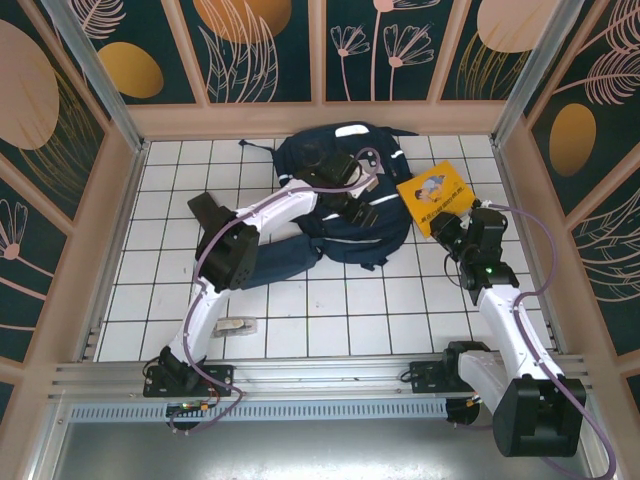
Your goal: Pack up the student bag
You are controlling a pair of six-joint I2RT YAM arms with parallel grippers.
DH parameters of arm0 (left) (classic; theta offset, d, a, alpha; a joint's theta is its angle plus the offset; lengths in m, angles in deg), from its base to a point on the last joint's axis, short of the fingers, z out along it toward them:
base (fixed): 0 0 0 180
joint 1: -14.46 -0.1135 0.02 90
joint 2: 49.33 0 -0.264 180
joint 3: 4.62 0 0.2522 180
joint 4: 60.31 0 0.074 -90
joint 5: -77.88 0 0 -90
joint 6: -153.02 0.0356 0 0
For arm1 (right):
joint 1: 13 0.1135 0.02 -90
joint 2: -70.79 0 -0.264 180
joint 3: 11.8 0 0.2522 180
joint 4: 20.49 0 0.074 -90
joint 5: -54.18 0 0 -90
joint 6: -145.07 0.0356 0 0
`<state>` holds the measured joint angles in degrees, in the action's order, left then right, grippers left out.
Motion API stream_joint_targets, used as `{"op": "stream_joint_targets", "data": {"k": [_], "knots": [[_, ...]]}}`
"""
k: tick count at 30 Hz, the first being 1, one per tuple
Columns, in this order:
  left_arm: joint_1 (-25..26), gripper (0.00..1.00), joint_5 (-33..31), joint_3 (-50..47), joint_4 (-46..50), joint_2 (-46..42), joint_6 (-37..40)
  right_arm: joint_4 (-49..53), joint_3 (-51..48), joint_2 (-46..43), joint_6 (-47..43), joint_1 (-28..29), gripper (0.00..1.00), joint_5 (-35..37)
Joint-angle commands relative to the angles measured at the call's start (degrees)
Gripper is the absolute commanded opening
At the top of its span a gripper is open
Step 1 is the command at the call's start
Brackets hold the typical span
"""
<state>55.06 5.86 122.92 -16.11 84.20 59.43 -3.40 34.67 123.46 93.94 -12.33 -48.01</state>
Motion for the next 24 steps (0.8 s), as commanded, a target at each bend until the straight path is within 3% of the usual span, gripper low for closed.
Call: {"op": "stream_joint_targets", "data": {"k": [1, 10, 12, 16, 21, 24], "knots": [[1.7, 0.67, -0.5, -0.8, 3.4, -0.4, 2.1, -4.0, 0.0, -0.7, -0.6, -0.6, 0.00, -1.2], [4.4, 0.67, -15.3, -3.9, 3.0, 3.3, 4.3, -4.6, -1.1, -1.0, 0.1, -0.7, 0.00, -1.9], [4.3, 0.63, -17.5, -3.4, 2.6, 4.3, 4.3, -4.3, -1.0, -1.2, -0.1, -0.8, 0.00, -2.1], [4.3, 0.37, -18.2, -1.7, 1.9, 5.9, 4.7, -3.3, -0.8, -2.4, -0.3, -0.9, 0.00, -2.1], [4.2, 0.20, -13.8, 0.7, 1.7, 7.3, 5.3, -1.5, -0.9, -4.3, -0.5, -1.1, 0.00, -2.2], [4.2, 0.00, -11.3, 1.4, 1.8, 6.7, 4.5, 0.1, -0.8, -5.9, -0.8, -1.3, 0.00, -1.3]]}}
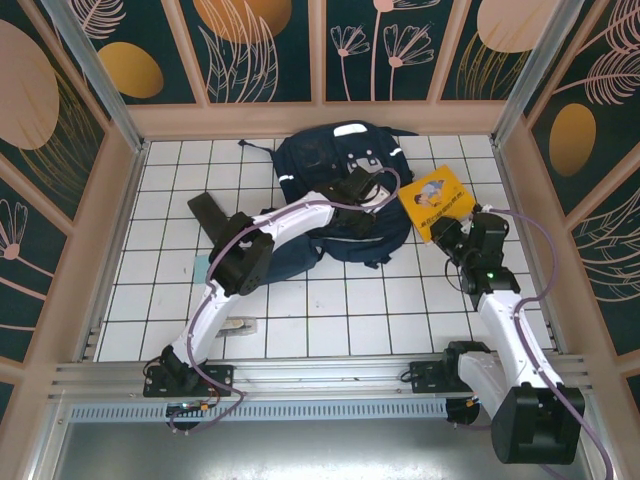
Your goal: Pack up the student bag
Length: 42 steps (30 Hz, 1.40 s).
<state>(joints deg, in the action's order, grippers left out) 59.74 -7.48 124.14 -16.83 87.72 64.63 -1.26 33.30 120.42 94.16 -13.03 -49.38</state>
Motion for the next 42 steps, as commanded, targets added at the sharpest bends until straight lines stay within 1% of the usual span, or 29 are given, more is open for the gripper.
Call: {"op": "stream_joint_targets", "data": {"k": [1, 5, 8, 13, 15, 20, 22, 24, 28, 31, 35, 39, 42], "knots": [[-0.6, 0.00, 2.4, 0.1, 2.0, 1.9, -1.2, -1.4, 0.6, -3.6, -1.0, -0.7, 0.00, 0.7], [-1.3, 0.00, 4.7, 1.1, 0.2, -3.1, -4.2, 1.5, 1.6, -5.9, -1.4, -1.4, 0.00, 3.4], [-3.1, 0.00, 7.6, 1.9, -3.0, -6.8, -8.7, 3.1, 2.1, -6.7, -1.7, -2.3, 0.00, 4.9], [-7.4, 0.00, 16.9, 5.5, -7.7, -9.5, -18.7, 2.0, 1.4, -6.6, -1.2, -2.9, 0.00, 2.6], [-8.3, 0.00, 19.0, 6.9, -9.2, -9.8, -21.5, 0.9, 0.9, -6.2, -0.7, -3.0, 0.00, 0.7], [-9.3, 0.00, 21.5, 11.7, -10.9, -8.9, -26.8, -2.2, -1.2, -5.2, 1.2, -2.9, 0.00, -4.9], [-10.0, 0.00, 23.6, 12.3, -13.2, -8.7, -30.3, -5.2, -3.2, -4.7, 3.4, -2.4, 0.00, -7.8], [-10.2, 0.00, 23.7, 12.6, -14.8, -8.6, -32.2, -9.1, -5.3, -3.7, 6.0, -1.5, 0.00, -9.9], [-10.1, 0.00, 22.0, 13.4, -16.0, -8.5, -33.9, -11.7, -6.4, -2.7, 7.7, 1.5, 0.00, -8.2], [-10.2, 0.00, 22.2, 13.5, -17.4, -8.4, -35.4, -14.5, -6.9, -2.2, 9.6, 3.5, 0.00, -7.0], [-10.3, 0.00, 24.5, 13.8, -20.0, -8.1, -38.0, -20.8, -8.1, 1.8, 12.5, 9.2, 0.00, -4.8], [-10.3, 0.00, 26.1, 13.4, -19.8, -8.6, -38.3, -33.5, -7.3, 11.5, 14.4, 12.5, 0.00, -5.5], [-10.3, 0.00, 26.4, 12.1, -19.5, -9.8, -37.6, -40.2, -3.2, 20.2, 13.3, 13.3, 0.00, -5.9]]}}
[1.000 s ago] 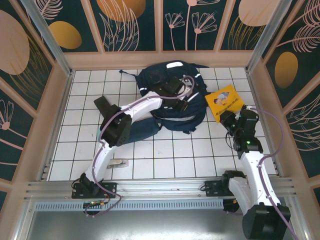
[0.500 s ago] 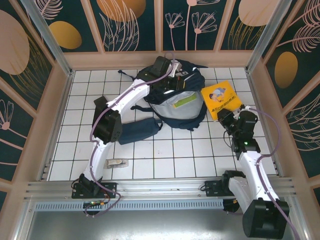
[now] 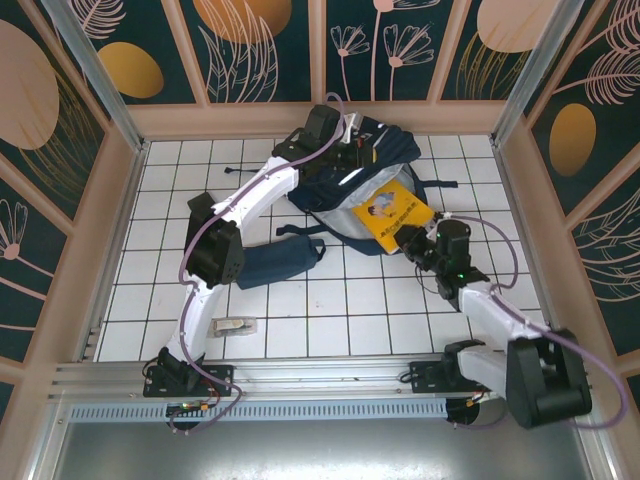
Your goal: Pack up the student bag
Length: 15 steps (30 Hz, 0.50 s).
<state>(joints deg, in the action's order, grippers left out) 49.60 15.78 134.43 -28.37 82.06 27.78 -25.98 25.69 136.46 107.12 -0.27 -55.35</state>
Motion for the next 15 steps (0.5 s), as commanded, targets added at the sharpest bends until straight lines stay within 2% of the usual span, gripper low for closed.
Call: {"op": "stream_joint_targets", "data": {"k": [1, 8, 12, 14, 15], "knots": [[-0.1, 0.00, 3.2, 1.1, -8.0, -4.6, -0.6, -16.7, 6.7, 7.4, -0.8, 0.8, 0.00, -0.3], [-0.1, 0.00, 3.2, -0.4, -8.8, -5.4, -0.6, -24.1, 20.6, 28.0, -1.0, 1.6, 0.00, -5.7], [-0.2, 0.00, 3.1, -0.2, -9.5, -5.0, -1.3, -24.4, 28.0, 36.9, 0.6, 1.6, 0.00, -10.1], [-0.3, 0.00, 3.2, -0.1, -9.9, -5.0, -1.7, -22.0, 30.7, 39.3, 0.3, 1.6, 0.08, -11.2], [-0.5, 0.00, 3.3, -0.1, -10.3, -5.0, -2.1, -19.1, 32.1, 40.2, -0.6, 1.4, 0.17, -11.5]]}}
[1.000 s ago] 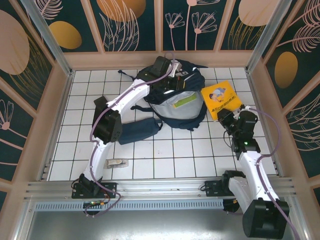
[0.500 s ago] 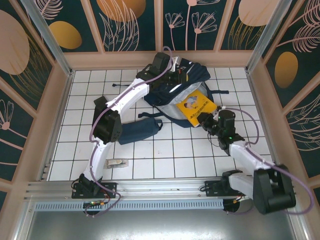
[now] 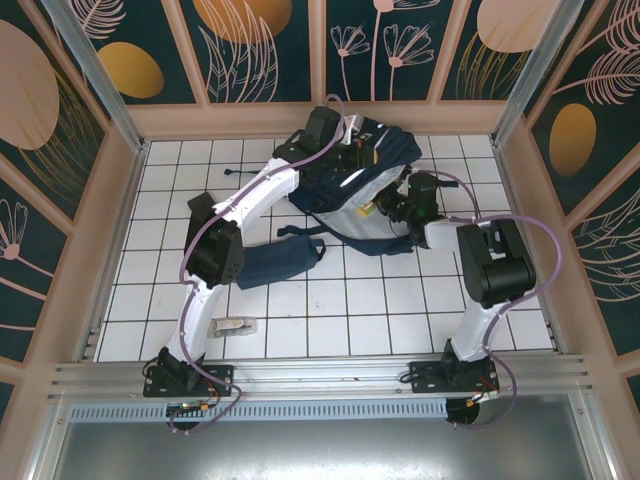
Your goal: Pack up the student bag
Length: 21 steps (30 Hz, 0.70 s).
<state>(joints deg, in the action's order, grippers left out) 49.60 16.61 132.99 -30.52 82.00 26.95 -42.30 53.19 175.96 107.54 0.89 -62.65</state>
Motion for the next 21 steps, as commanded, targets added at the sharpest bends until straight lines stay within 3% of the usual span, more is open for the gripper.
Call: {"op": "stream_joint_targets", "data": {"k": [1, 4, 11, 17, 21], "knots": [[-0.7, 0.00, 2.7, 1.3, -8.5, -5.0, -1.6, 0.2, 5.7, 1.2, -2.4, 0.1, 0.31, -4.5], [-1.2, 0.00, 2.0, 1.2, -9.1, -5.1, -1.8, 6.2, 6.4, 0.1, -5.1, -0.8, 0.57, -3.8], [-2.7, 0.00, 1.0, -0.2, -13.1, -5.0, -4.4, 26.4, 4.9, -11.9, -14.8, -3.0, 0.84, 6.5], [-3.8, 0.00, 0.4, 1.1, -14.9, -3.8, -5.5, 42.3, 3.6, -24.1, -23.2, -3.8, 0.85, 13.8], [-4.3, 0.00, 0.4, 3.0, -15.1, -2.6, -6.3, 46.3, 0.0, -33.1, -27.2, -2.7, 0.84, 9.9]]}}
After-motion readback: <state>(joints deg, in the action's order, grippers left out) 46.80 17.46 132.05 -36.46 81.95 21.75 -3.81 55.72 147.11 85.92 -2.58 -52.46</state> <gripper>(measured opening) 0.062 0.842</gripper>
